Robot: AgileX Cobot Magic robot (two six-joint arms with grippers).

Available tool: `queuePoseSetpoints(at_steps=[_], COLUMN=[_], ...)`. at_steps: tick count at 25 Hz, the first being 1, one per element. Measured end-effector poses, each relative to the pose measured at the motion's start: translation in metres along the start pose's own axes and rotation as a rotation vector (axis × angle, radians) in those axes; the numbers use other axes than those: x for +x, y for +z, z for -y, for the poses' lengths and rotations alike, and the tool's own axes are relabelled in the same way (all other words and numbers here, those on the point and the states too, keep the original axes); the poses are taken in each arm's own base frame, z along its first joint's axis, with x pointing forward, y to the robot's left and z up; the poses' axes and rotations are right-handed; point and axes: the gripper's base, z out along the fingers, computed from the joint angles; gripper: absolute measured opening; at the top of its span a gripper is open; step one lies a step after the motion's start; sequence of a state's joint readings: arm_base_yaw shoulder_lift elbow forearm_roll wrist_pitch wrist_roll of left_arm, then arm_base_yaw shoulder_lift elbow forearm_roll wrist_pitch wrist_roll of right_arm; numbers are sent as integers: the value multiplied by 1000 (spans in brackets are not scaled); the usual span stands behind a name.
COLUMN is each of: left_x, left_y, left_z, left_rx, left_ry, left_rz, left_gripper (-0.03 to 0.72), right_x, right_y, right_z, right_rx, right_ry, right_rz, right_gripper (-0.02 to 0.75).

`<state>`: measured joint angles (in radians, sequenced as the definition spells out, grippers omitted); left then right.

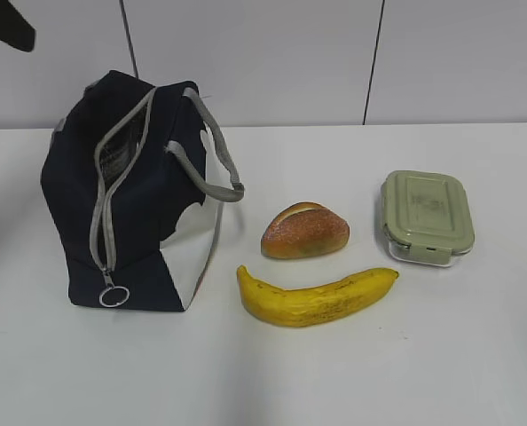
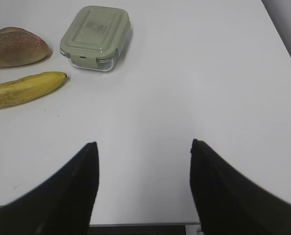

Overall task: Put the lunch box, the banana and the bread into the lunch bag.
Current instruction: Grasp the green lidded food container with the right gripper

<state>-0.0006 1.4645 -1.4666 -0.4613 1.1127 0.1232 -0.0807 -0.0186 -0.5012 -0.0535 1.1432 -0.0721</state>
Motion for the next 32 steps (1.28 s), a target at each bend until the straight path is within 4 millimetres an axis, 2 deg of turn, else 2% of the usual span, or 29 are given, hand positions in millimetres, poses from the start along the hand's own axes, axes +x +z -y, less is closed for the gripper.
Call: queuePoseSetpoints(at_steps=[3,9,14,19,21,24,29,32], left_x=[-11,-27,-36,-37,-36,-36,-36,-36], left_y=[23,66,89,107,111,114,116,116], left_z=[4,-6,-12,-17,-18,-19,-20,-19], left_rx=[-12,-59,-54,-32,-29,-27,-27,-27], left_ry=[57,85,75,49,43,40,38,39], left_rz=[-50,-149,-193,-237,-246,-253,-252,-251], left_gripper=[529,503,456,402,363,262,27,-2], right_x=[0,0,0,0,0,0,0,0], right_y=[0,0,0,0,0,0,0,0], right_z=[0,0,0,0,0,0,0,0], right_rx=[0,0,0,0,0,0,0,0], right_ry=[0,0,0,0,0,0,0,0], right_rz=[0,0,0,0,0,0,0,0], right_gripper=[438,438,438,438,438,438,438,438])
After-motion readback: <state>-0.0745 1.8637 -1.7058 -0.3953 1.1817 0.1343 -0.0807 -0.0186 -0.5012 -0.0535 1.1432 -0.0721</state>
